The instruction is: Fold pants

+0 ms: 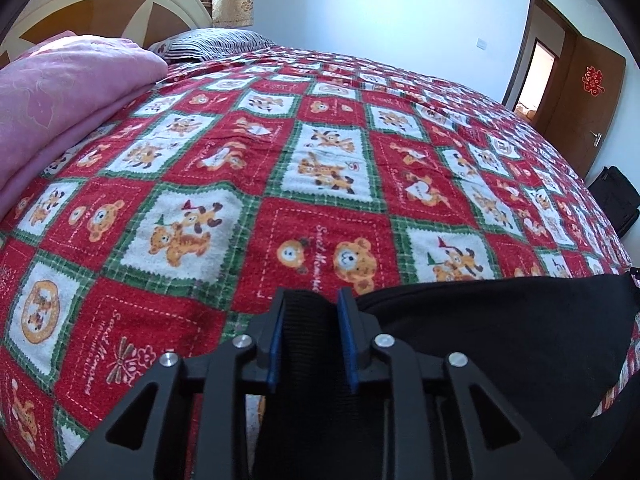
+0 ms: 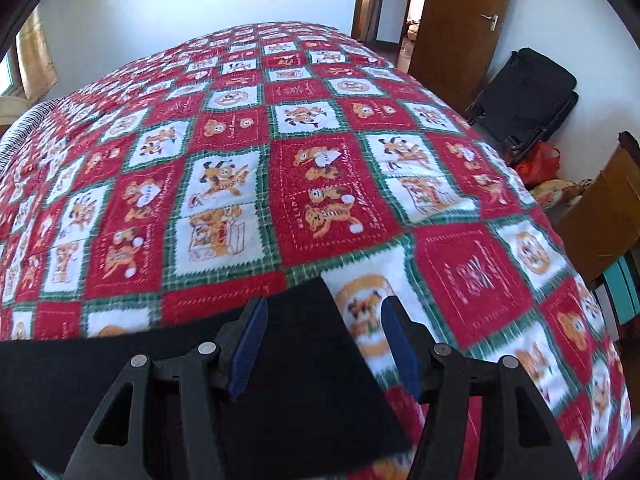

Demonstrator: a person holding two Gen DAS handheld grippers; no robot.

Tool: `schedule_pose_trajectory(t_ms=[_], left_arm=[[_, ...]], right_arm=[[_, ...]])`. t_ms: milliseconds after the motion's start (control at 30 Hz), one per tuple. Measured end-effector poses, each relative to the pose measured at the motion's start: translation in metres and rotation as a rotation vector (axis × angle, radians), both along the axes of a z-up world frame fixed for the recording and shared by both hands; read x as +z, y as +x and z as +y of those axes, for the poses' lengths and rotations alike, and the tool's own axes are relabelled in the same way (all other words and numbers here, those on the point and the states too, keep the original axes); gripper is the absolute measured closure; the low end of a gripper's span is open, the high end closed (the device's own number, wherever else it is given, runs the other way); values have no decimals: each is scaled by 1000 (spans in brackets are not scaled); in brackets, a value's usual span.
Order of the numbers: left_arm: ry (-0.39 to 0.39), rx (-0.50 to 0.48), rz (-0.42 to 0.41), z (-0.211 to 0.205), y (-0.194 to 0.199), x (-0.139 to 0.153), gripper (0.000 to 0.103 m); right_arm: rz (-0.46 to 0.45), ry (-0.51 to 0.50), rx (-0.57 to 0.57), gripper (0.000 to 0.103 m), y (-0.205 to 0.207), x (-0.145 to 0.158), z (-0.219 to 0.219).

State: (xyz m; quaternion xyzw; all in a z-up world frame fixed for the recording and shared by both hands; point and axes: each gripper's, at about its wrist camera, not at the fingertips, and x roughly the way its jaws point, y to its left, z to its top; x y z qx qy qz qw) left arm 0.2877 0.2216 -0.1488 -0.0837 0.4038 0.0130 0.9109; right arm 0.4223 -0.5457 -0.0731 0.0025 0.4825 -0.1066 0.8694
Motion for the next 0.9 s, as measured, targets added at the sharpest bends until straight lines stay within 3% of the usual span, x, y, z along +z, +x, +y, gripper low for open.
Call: schedule_pose_trajectory(t_ms=[133,200,300,433,467,533,600,633,900], left_arm=[[2,-15,18,-1,3,-2,51],[22,-23,29,-5,4,-2,51],[26,-36,29,-6,4,-2,56],[-7,-58,19,-5,3,-1,73],[-18,-70,15,-4,2,0,81],[-15,-89,10,-7,0,2,84],[-18,-100,12,-7,0,4,88],[-21,-105,15,-7,0,5,89],[-24,-118,-13,-5,-4,19,91]], right_arm=[[45,-53,26,42,12,-14,2],[58,-76,38,42,13,-18,2],[50,-4,26,42,13,-18,-11],[42,97,3,44,13,-19,-24],[40,105,13,59,14,-18,-23],[37,152,43,80,14,-16,-20],[38,122,60,86,13,-12,-13],[36,122,66,95,12,-11,-12],[-47,112,80,98,-12,19,-5]])
